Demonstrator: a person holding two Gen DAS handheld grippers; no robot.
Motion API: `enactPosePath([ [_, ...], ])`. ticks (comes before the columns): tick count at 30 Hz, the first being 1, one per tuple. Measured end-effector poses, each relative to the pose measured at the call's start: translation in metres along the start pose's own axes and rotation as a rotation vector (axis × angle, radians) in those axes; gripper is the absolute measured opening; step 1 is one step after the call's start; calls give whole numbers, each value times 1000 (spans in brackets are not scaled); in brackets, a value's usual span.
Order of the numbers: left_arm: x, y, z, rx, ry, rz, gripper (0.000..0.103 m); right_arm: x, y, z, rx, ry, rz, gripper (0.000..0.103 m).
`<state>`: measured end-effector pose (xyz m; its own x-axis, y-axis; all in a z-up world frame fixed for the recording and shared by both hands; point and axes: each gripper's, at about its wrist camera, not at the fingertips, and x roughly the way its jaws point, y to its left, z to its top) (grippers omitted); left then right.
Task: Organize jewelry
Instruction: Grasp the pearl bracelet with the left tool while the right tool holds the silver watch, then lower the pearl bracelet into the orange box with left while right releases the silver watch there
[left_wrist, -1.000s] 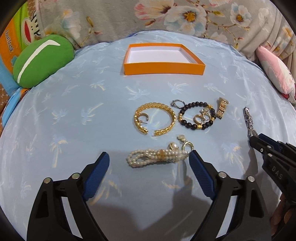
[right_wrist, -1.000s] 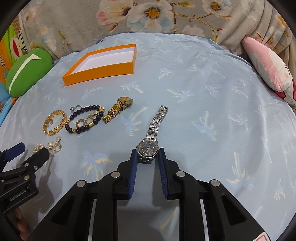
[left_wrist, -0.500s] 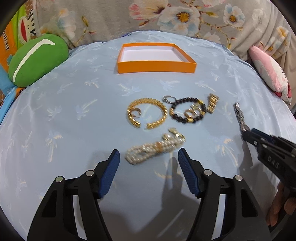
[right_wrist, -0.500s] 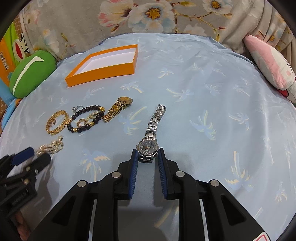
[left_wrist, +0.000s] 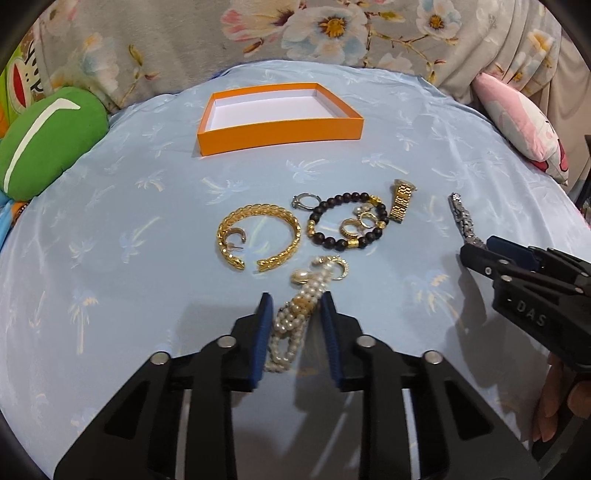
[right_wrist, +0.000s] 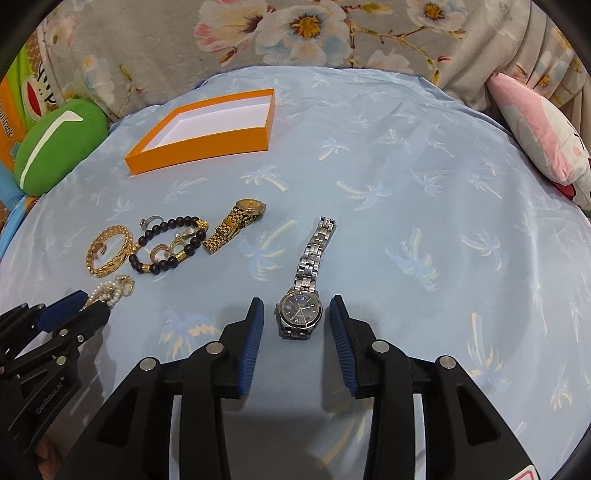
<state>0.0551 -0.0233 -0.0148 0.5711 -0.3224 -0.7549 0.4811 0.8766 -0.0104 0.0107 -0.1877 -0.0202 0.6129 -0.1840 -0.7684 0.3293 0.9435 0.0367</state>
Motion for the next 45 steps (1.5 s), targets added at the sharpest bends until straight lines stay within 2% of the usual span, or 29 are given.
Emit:
enactPosePath([
  [1, -1, 0, -1, -7, -1, -11, 17, 0, 0, 0, -2, 0, -6, 31],
  [2, -3, -2, -3, -12, -1, -20, 17, -1, -1, 0, -2, 0, -4, 25],
  [14, -31, 2, -13, -125, -28, -92, 17, -22, -15, -5, 41, -22, 46, 24],
  [19, -44, 9, -6, -154, -47, -92, 17, -35, -20, 2, 59, -34, 79, 24],
  [27, -55, 15, 16, -145, -83, -63, 17, -47, -14, 23, 27, -74, 101, 24],
  [32, -49, 22, 40, -128, -97, -28, 17, -45, -6, 52, -10, -106, 115, 24],
  [37, -36, 34, 77, -113, -123, 12, 17, -33, 7, 97, -59, -145, 123, 24],
  [45, 12, 61, 164, -107, -158, 74, 17, 12, 35, 189, -114, -200, 168, 24],
])
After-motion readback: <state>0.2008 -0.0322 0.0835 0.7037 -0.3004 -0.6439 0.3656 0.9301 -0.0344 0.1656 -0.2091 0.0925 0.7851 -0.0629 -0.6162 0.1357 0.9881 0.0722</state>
